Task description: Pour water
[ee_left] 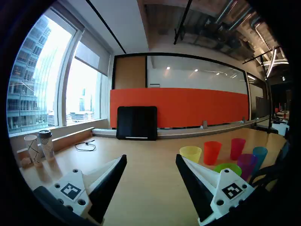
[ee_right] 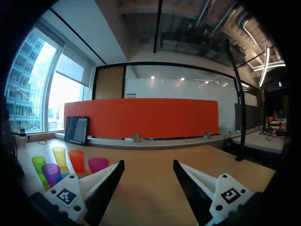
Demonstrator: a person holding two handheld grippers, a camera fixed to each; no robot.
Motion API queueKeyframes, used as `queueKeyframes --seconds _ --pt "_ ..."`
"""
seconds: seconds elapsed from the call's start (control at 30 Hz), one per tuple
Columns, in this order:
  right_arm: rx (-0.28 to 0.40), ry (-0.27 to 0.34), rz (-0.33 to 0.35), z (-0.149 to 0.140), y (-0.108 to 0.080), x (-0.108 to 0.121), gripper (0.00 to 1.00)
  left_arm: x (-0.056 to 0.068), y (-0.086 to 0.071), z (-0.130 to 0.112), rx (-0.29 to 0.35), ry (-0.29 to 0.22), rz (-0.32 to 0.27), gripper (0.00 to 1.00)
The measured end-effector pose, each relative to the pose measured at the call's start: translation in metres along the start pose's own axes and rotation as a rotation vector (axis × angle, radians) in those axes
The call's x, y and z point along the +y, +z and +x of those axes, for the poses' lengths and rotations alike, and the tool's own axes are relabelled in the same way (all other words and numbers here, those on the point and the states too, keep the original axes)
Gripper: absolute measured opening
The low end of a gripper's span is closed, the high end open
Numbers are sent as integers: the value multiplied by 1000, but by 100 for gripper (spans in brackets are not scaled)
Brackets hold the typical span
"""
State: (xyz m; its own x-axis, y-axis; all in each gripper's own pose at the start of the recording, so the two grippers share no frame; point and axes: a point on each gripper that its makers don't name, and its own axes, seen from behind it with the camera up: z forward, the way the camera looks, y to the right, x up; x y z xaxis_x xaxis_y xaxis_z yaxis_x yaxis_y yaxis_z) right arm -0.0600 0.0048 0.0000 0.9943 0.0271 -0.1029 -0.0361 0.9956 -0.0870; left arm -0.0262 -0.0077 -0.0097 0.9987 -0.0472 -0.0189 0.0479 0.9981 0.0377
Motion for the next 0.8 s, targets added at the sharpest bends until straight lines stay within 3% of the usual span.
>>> queueKeyframes --seconds 0.8 --pt "-38 -2 -5 -10 1 2 100 1 0 -1 0 0 0 97"
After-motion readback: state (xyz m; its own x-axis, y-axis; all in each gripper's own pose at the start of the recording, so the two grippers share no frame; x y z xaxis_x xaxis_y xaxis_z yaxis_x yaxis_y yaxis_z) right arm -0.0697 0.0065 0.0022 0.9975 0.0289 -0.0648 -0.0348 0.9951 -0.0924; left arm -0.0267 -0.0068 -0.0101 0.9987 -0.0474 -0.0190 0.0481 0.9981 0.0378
